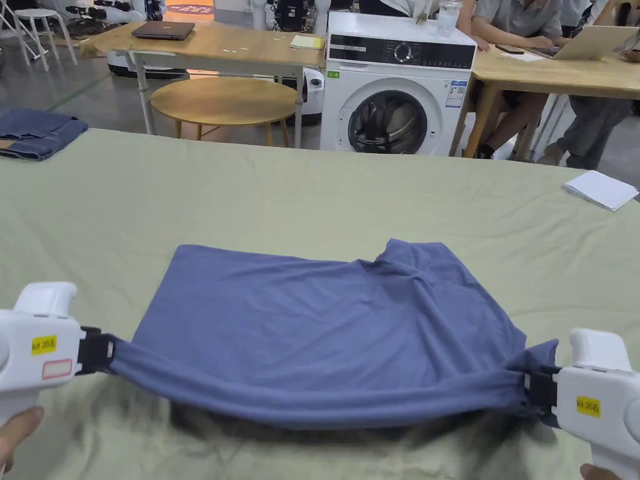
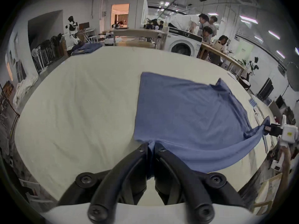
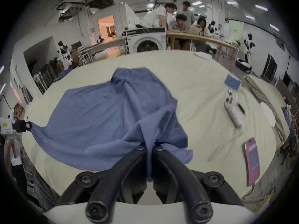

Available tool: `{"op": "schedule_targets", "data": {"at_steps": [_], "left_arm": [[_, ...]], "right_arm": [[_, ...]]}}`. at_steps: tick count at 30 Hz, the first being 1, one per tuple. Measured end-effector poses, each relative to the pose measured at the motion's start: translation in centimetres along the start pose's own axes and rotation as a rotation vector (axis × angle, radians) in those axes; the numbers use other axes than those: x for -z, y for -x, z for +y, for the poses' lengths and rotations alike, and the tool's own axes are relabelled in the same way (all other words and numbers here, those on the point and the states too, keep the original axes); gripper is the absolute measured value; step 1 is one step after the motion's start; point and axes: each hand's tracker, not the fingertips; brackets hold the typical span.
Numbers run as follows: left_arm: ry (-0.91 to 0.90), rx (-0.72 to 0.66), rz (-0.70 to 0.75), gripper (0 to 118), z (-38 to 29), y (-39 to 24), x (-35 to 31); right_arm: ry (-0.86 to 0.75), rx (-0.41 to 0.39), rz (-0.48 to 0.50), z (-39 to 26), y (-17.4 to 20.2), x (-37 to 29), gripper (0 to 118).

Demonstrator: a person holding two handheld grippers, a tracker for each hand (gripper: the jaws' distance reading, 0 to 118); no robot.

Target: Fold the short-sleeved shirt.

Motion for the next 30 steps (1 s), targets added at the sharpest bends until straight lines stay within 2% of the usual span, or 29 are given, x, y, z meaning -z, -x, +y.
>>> {"op": "schedule_targets", "data": {"at_steps": [5, 11, 19, 21, 22, 23, 24, 25, 27, 30], "left_arm": [[-0.021, -0.031, -0.007, 2, 4.3, 0.4, 3.3], [0.028, -0.057, -0.002, 2, 7.2, 1.1, 9.2], [0.131, -0.044, 0.032, 2, 7.8, 1.0, 14.7], [0.143, -0.037, 0.039, 2, 7.8, 1.0, 15.2], [0.153, -0.028, 0.039, 7, 7.7, 0.9, 14.9], [0.147, -0.021, 0.044, 23, 7.6, 0.7, 14.6], [0.133, -0.010, 0.046, 31, 7.5, 0.6, 14.2], [0.120, -0.009, 0.038, 33, 7.4, 0.5, 13.6], [0.074, -0.017, 0.015, 43, 7.0, 0.2, 12.2], [-0.054, -0.003, -0.015, 43, 5.9, -1.0, 9.6]], "right_arm": [[-0.020, 0.011, -0.027, 4.0, 0.2, 3.2, 3], [0.044, 0.062, -0.008, 7.0, -0.2, 9.4, 4], [0.141, 0.031, -0.009, 8.2, 0.4, 15.0, 5], [0.135, 0.022, -0.023, 8.3, 0.0, 15.7, 10], [0.117, 0.008, -0.037, 8.2, 0.2, 15.4, 18], [0.089, -0.006, -0.056, 8.2, 0.4, 15.0, 38], [0.050, -0.022, -0.066, 8.2, 0.4, 14.6, 52], [0.008, -0.036, -0.062, 8.1, 0.8, 13.8, 57], [-0.076, -0.060, -0.059, 7.8, 1.7, 12.1, 57], [-0.203, -0.065, -0.050, 6.7, 4.3, 8.7, 57]]}}
